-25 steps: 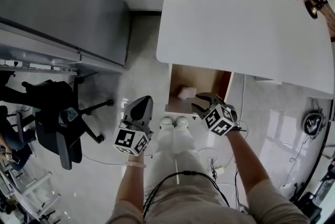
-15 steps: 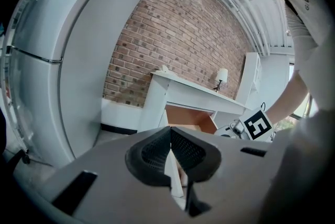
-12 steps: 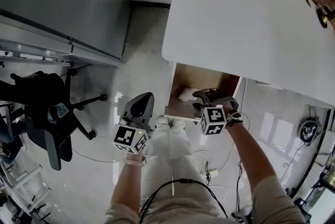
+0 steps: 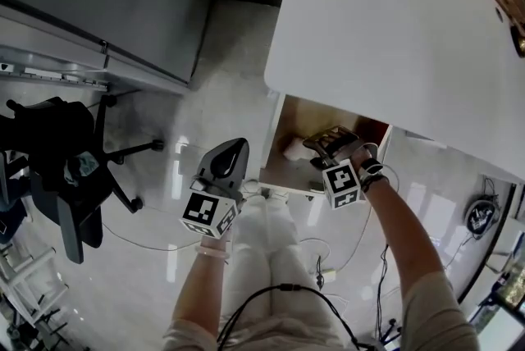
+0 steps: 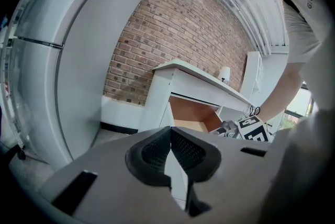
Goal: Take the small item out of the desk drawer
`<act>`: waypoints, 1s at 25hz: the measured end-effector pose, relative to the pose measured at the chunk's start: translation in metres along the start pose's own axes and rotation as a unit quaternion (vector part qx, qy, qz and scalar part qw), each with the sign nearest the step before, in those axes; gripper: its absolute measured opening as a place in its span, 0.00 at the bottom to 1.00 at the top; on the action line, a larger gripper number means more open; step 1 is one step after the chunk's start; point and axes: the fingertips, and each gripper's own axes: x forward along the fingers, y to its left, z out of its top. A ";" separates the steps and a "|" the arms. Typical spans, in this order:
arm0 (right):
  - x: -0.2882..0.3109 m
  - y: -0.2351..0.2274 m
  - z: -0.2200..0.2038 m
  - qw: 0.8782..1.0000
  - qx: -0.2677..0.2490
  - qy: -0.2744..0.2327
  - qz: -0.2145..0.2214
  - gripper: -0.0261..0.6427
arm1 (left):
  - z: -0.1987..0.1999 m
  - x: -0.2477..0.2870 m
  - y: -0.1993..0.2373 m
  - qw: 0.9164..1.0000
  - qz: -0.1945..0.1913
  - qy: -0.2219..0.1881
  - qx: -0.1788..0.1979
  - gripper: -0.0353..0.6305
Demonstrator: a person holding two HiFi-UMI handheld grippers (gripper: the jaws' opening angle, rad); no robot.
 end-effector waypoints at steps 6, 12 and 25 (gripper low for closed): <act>0.018 -0.007 -0.004 0.997 -0.071 0.007 -0.005 0.45 | -0.009 0.001 0.008 1.000 0.004 -0.007 -0.006 0.06; 0.030 -0.002 0.005 0.992 -0.129 -0.007 0.003 0.48 | -0.022 -0.005 0.012 1.000 0.010 -0.003 -0.013 0.06; 0.042 -0.008 0.010 0.998 -0.057 -0.024 0.002 0.31 | -0.031 -0.006 0.012 1.000 0.007 0.003 -0.015 0.06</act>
